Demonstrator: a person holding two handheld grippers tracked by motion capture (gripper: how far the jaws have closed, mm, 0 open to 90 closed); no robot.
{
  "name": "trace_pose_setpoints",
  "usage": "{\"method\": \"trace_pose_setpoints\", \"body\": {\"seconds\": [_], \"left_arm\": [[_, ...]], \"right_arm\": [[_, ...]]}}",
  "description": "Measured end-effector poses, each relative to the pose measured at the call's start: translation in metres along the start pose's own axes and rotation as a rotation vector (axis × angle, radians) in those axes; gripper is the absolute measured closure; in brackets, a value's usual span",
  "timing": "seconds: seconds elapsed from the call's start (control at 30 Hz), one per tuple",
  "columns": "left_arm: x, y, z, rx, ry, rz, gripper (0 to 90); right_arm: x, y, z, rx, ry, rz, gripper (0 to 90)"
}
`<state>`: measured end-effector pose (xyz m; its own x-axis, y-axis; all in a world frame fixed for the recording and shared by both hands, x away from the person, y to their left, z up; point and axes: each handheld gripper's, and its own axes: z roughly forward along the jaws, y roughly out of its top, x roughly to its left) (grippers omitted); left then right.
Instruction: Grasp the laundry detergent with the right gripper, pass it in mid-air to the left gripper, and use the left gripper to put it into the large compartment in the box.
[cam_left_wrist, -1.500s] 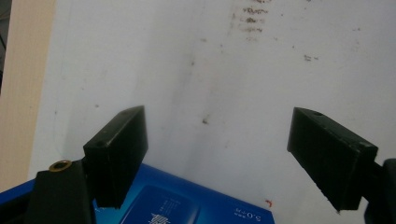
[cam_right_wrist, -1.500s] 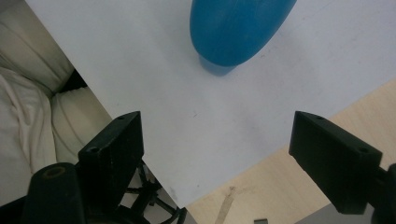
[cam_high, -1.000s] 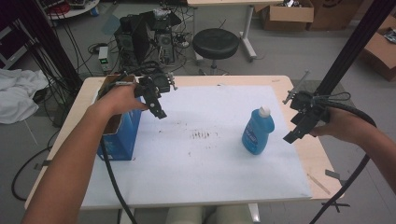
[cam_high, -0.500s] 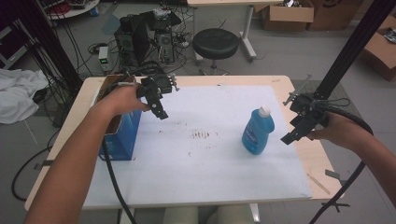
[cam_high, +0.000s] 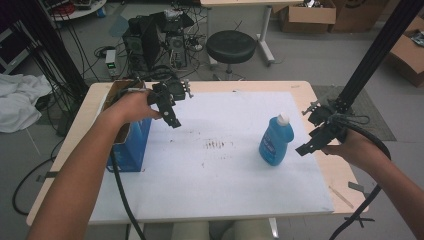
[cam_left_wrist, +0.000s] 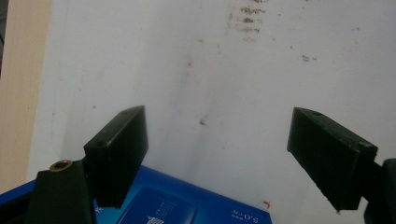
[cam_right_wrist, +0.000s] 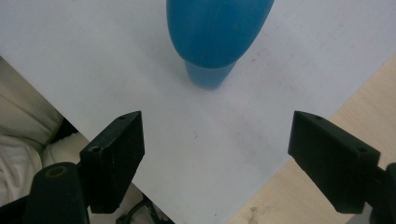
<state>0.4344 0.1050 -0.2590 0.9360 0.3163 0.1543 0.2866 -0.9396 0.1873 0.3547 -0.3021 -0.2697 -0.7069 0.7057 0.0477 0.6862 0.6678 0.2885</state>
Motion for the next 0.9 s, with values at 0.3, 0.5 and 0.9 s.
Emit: {"method": "trace_pose_setpoints", "body": {"seconds": [0.3,0.5,0.9], "left_arm": [[0.001,-0.004,0.001,0.004,0.002,-0.008,21.0],[0.001,-0.005,0.001,0.004,0.003,-0.009,21.0],[0.002,-0.004,0.003,0.011,0.002,-0.013,21.0]], "right_arm": [[0.002,-0.004,0.013,-0.043,-0.003,0.094,17.7],[0.004,-0.008,0.022,-0.089,0.002,0.128,17.3],[0.007,-0.018,0.036,-0.226,0.0,0.17,17.2]]}}
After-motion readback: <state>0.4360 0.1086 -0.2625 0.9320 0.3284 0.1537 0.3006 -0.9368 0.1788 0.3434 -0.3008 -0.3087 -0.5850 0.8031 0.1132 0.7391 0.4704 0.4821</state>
